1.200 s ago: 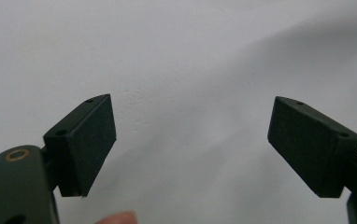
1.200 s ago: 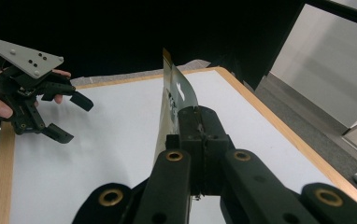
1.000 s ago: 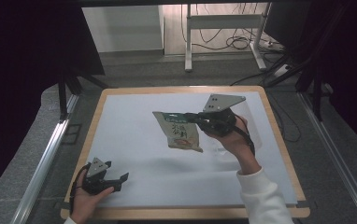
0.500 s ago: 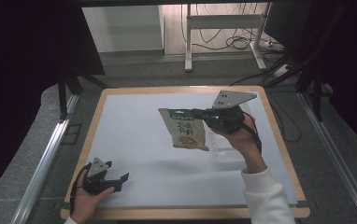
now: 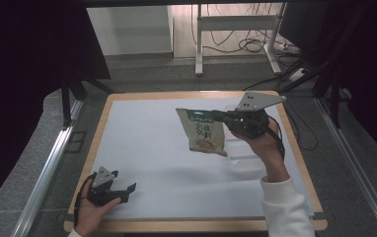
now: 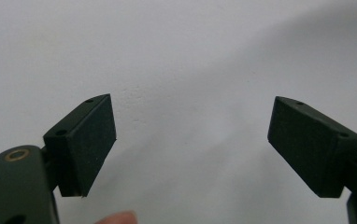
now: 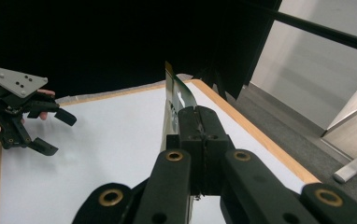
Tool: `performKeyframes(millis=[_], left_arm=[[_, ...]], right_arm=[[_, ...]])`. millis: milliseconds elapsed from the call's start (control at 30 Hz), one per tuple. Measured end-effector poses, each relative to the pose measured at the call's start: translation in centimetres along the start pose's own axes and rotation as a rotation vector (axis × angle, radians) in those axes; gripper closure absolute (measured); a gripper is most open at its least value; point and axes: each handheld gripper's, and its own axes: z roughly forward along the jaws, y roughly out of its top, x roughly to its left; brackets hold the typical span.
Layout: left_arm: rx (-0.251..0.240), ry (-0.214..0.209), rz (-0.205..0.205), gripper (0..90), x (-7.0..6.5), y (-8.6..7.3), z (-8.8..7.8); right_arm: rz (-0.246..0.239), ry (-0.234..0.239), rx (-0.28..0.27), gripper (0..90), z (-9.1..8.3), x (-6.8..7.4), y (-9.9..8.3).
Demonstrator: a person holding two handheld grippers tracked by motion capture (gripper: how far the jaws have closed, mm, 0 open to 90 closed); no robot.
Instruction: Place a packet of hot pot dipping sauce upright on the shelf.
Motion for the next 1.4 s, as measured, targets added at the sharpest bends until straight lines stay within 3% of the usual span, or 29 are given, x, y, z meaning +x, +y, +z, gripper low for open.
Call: performKeyframes(millis=[833,1400], left_arm=[[0.002,-0.002,0.001,15.4,0.0,0.0,0.0],[0.0,-0.002,0.001,15.4,0.0,0.0,-0.1]], right_arm=[[0.025,-0.069,-0.042,90.0,-4.1,-1.7,-0.5],[0.048,-0.083,-0.048,90.0,-5.8,-2.5,-1.1]])
